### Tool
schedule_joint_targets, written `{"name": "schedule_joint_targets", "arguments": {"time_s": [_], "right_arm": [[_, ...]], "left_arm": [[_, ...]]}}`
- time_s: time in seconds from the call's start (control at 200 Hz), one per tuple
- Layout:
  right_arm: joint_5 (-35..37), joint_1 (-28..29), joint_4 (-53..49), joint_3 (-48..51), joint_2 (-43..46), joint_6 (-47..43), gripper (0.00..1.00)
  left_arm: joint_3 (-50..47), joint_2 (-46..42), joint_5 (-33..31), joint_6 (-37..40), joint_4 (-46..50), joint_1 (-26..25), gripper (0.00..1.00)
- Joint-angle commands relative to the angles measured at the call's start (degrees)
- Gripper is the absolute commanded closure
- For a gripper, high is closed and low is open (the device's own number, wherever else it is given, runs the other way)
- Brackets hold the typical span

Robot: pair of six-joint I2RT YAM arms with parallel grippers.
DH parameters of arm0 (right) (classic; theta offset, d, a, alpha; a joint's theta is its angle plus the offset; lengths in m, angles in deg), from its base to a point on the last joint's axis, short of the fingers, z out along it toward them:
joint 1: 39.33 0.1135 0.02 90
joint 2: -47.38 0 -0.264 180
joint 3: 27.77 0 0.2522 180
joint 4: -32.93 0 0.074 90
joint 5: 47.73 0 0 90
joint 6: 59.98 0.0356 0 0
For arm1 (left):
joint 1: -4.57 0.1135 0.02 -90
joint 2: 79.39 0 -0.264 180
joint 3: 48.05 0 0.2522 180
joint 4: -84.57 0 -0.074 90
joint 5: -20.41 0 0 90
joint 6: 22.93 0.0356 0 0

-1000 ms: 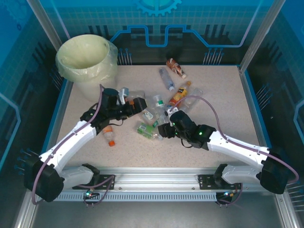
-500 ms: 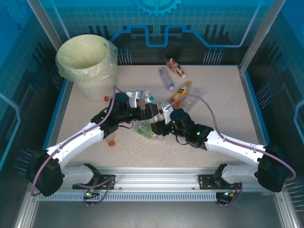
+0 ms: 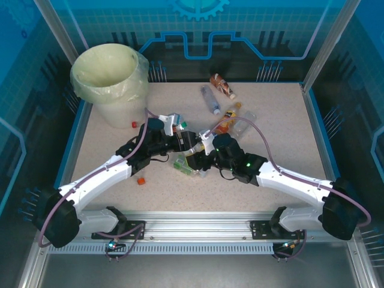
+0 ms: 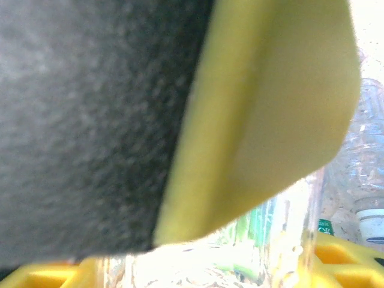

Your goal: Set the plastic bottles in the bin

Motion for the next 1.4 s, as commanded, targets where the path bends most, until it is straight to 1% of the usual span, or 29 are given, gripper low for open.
{"name": "schedule_joint_targets", "arguments": {"time_s": [0.0,0.12,0.215,0.335,0.395,0.455,0.49,0.585,0.65,0.735,0.865,0.945,1.07,1.216,1.291,1.396], "right_arm": [[-2.1,0.1,1.0,-3.8,-0.7,-1.3,0.48],[-2.8,0.2,-0.3,-4.6,-1.5,-1.3,0.40],[-3.1,0.2,-1.5,-5.3,-1.8,-1.2,0.32],[-2.6,0.1,-4.1,-6.4,-2.4,-1.1,0.20],[-1.8,0.1,-5.3,-6.7,-2.3,-1.1,0.13],[-1.2,0.2,-6.1,-6.7,-2.1,-1.3,0.08],[-0.8,0.2,-6.5,-6.6,-1.8,-1.5,0.00],[0.7,0.2,-7.0,-6.1,-0.6,-1.5,0.00],[3.5,0.2,-7.4,-5.4,0.3,-1.1,0.00],[7.7,0.1,-8.7,-5.3,0.9,-0.6,0.00],[10.3,0.1,-7.6,-3.9,2.4,0.5,0.00],[12.3,-0.1,-6.7,-3.1,3.1,1.6,0.00],[15.5,-0.5,-4.3,-2.1,3.9,3.3,0.00],[16.8,-1.3,2.3,0.1,4.6,4.6,0.00],[18.0,-1.8,4.8,0.6,5.0,5.5,0.00],[19.5,-3.0,4.9,0.6,5.4,6.9,0.00]], "left_arm": [[0.5,0.8,0.1,1.6,0.4,-0.5,0.38],[0.9,1.0,0.1,1.3,0.5,-0.4,0.42],[1.0,1.1,-1.0,0.9,1.0,-0.5,0.41],[0.5,1.3,-2.2,0.3,-0.2,-0.5,0.40],[0.3,1.4,-3.5,-0.1,-0.5,-0.4,0.40],[0.5,1.4,-5.4,-0.4,-0.5,-0.4,0.40],[0.5,1.2,-6.8,-0.7,-0.3,-0.4,0.40],[1.3,1.2,-11.5,-1.0,1.1,-0.3,0.41],[2.4,1.5,-14.7,-1.1,3.0,0.0,0.42],[3.8,1.8,-17.0,-0.4,4.2,0.8,0.43],[6.4,1.6,-18.7,1.8,5.3,3.2,0.43],[8.8,1.1,-22.5,3.3,7.2,4.8,0.44],[11.8,0.1,-28.8,7.8,7.8,6.8,0.44],[16.6,0.3,-34.3,13.1,7.8,9.2,0.44],[18.8,0.3,-36.1,15.8,6.6,10.6,0.45],[22.5,0.7,-37.6,19.0,5.1,13.4,0.44]]}}
